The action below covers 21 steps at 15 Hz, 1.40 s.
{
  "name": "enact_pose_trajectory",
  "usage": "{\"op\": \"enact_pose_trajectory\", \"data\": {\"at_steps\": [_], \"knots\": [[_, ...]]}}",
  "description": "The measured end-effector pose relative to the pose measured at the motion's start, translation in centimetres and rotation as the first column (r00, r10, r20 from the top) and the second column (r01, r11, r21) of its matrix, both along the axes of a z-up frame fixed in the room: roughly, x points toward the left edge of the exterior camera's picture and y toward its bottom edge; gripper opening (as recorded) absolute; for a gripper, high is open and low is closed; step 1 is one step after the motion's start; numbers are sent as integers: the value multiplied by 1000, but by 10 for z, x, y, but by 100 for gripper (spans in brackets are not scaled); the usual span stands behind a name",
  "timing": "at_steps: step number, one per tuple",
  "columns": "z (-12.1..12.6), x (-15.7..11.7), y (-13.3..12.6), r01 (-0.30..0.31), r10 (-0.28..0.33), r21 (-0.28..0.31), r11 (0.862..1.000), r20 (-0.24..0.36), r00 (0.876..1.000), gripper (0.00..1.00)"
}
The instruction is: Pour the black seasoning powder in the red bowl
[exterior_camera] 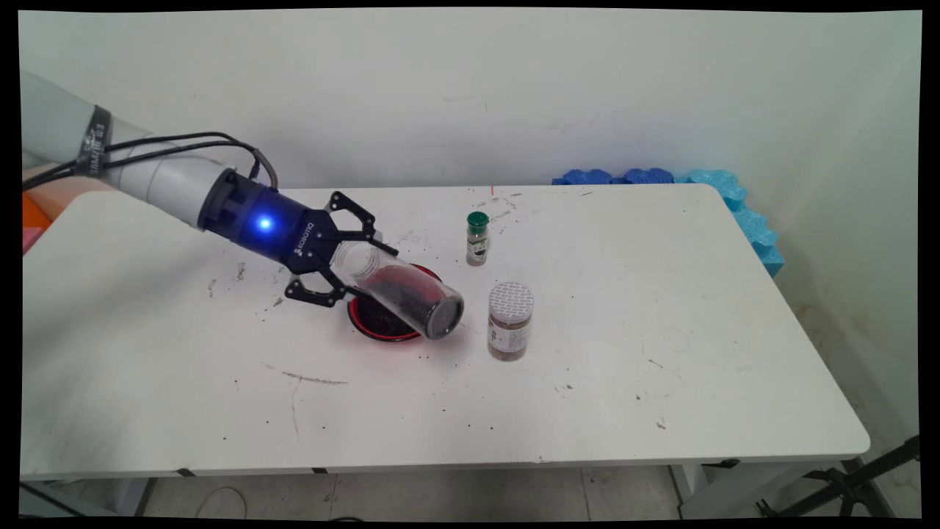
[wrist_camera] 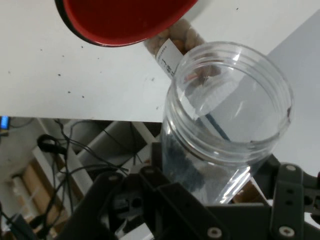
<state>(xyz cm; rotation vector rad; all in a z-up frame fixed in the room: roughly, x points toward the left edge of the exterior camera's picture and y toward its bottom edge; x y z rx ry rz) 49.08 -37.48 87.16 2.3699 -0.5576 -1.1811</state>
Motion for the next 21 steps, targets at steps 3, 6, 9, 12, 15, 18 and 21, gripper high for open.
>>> {"op": "enact_pose_trajectory", "data": {"at_steps": [3, 6, 9, 12, 15, 18, 21], "knots": [[-5, 0, -2, -32, 33, 34, 999, -30, 999, 0], [-10, -1, -3, -59, 63, 65, 996, -58, 996, 0], [-16, -3, -4, -90, 99, 102, 991, -89, 991, 0], [-20, -4, -4, -111, 126, 131, 985, -112, 986, 0], [-25, -5, -5, -133, 155, 164, 978, -134, 979, 0], [-29, -5, -6, -156, 187, 195, 968, -154, 970, 0], [-32, -6, -7, -178, 219, 225, 958, -174, 960, 0]]}}
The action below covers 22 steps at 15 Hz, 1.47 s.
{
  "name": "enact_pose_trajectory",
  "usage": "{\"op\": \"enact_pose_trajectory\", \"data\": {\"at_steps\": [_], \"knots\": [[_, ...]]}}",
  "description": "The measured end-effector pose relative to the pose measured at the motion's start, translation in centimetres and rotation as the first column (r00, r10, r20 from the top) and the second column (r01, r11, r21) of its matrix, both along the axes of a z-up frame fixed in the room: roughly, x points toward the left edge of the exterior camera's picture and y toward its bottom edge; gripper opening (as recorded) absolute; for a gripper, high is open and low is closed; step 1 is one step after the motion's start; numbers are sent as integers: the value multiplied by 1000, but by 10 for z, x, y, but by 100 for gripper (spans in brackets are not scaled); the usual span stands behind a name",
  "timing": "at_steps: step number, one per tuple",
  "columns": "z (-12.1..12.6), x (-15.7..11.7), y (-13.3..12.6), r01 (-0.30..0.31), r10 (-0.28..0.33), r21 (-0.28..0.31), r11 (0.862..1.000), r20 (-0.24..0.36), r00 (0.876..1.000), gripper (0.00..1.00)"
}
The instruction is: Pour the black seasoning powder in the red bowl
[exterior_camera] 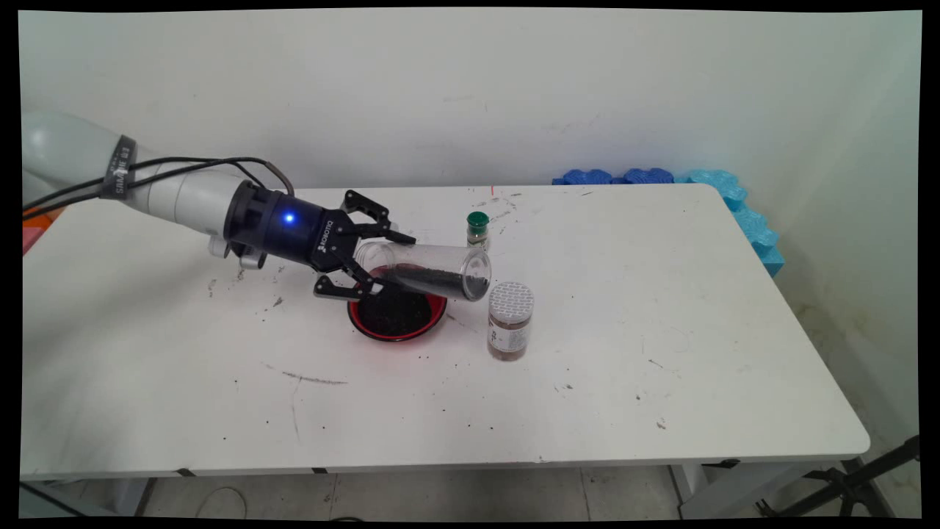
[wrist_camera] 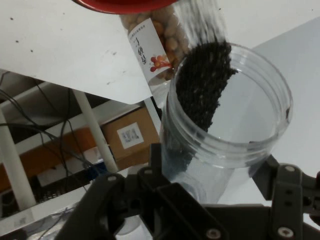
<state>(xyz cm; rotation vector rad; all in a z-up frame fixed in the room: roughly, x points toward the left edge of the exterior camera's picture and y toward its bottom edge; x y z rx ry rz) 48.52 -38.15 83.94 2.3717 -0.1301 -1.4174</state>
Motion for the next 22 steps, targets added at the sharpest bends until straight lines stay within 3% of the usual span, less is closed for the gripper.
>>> {"op": "enact_pose_trajectory", "data": {"at_steps": [10, 22], "knots": [[-2, -2, 2, -56, 62, 72, 996, -79, 995, 0], [3, -3, 0, -126, 147, 134, 983, -161, 976, 0]]}}
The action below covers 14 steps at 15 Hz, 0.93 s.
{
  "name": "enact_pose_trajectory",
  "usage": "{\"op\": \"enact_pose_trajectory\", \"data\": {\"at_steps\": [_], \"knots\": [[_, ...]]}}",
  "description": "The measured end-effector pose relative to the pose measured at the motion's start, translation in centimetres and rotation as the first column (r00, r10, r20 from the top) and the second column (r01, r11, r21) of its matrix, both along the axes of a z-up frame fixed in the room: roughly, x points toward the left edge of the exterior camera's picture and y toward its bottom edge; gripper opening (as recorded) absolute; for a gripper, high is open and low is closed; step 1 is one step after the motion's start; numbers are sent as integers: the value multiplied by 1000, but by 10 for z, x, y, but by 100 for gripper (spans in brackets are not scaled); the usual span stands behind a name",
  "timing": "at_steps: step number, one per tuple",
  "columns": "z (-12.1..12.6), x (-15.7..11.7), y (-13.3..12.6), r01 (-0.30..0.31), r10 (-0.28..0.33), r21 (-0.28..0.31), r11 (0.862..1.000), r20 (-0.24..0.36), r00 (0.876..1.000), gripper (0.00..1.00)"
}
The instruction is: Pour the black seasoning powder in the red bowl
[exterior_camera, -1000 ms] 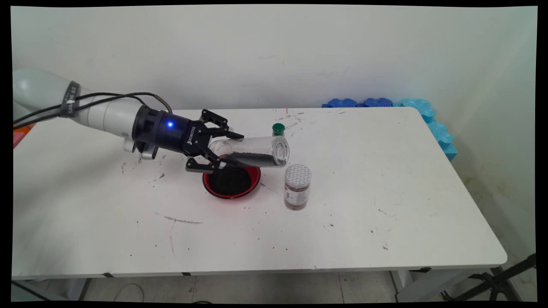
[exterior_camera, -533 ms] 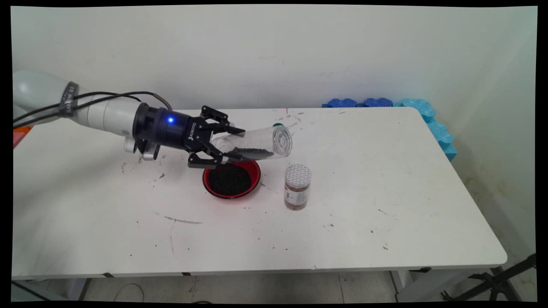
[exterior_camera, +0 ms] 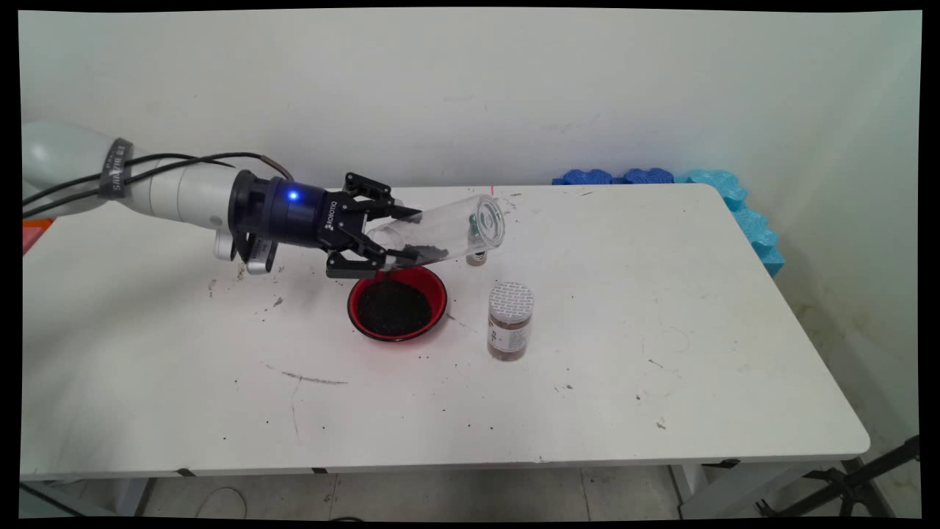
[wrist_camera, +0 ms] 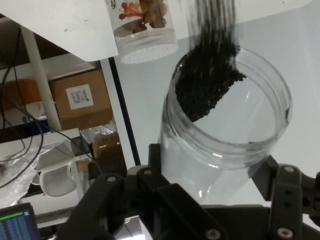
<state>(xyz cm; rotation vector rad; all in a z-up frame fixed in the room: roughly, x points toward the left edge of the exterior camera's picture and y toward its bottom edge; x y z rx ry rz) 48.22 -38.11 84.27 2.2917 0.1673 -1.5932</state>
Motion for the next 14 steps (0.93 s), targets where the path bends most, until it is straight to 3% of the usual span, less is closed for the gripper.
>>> {"op": "enact_pose_trajectory", "data": {"at_steps": [14], "knots": [[3, -2, 3, -19, 19, 9, 1000, -64, 998, 0]]}}
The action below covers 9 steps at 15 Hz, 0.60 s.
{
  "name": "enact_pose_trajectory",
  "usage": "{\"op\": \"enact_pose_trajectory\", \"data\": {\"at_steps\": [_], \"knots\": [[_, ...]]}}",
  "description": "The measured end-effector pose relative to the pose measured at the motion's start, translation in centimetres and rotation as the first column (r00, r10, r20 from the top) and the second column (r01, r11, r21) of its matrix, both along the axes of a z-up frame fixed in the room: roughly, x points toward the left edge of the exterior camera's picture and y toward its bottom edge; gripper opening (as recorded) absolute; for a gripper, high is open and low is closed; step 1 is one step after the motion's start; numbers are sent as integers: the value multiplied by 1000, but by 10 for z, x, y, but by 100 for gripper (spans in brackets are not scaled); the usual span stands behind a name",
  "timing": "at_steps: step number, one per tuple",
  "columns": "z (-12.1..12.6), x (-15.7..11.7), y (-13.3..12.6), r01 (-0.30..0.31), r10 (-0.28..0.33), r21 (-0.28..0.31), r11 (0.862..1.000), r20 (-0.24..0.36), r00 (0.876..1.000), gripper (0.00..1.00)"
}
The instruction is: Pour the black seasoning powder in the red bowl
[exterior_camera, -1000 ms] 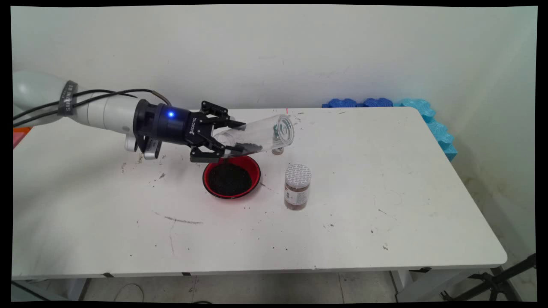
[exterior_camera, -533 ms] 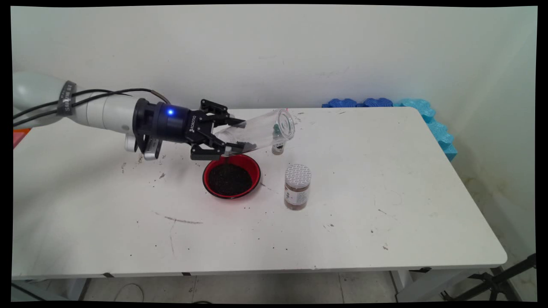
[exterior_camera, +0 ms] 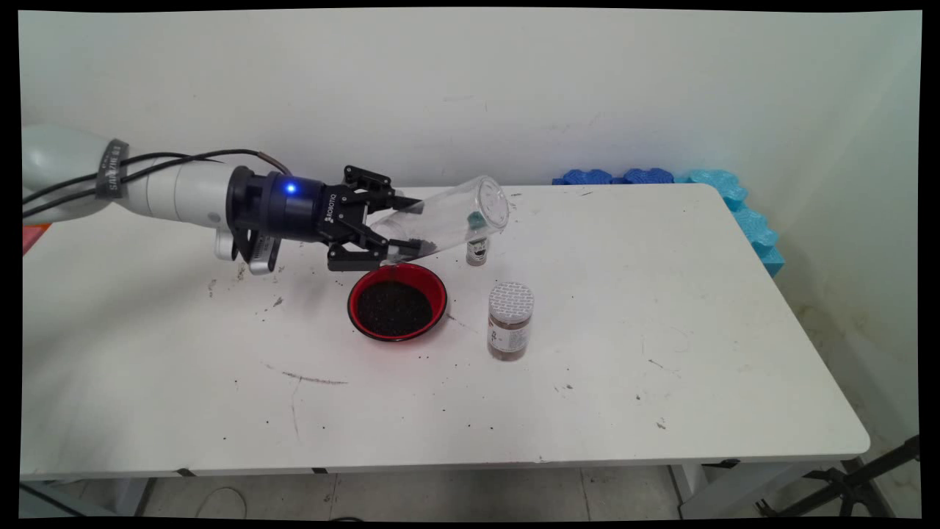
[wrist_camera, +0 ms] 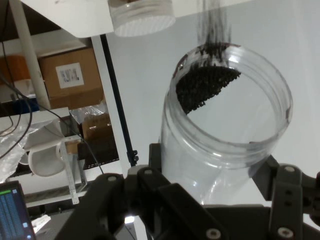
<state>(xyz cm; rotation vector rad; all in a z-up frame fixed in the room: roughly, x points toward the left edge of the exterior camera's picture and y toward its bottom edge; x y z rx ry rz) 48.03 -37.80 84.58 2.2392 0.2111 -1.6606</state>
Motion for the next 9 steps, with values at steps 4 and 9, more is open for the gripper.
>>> {"op": "enact_pose_trajectory", "data": {"at_steps": [4, 9], "knots": [[-1, -1, -1, -8, 8, -4, 1000, -27, 1000, 0], [-1, -3, -4, -31, 30, -13, 999, -72, 997, 0]]}}
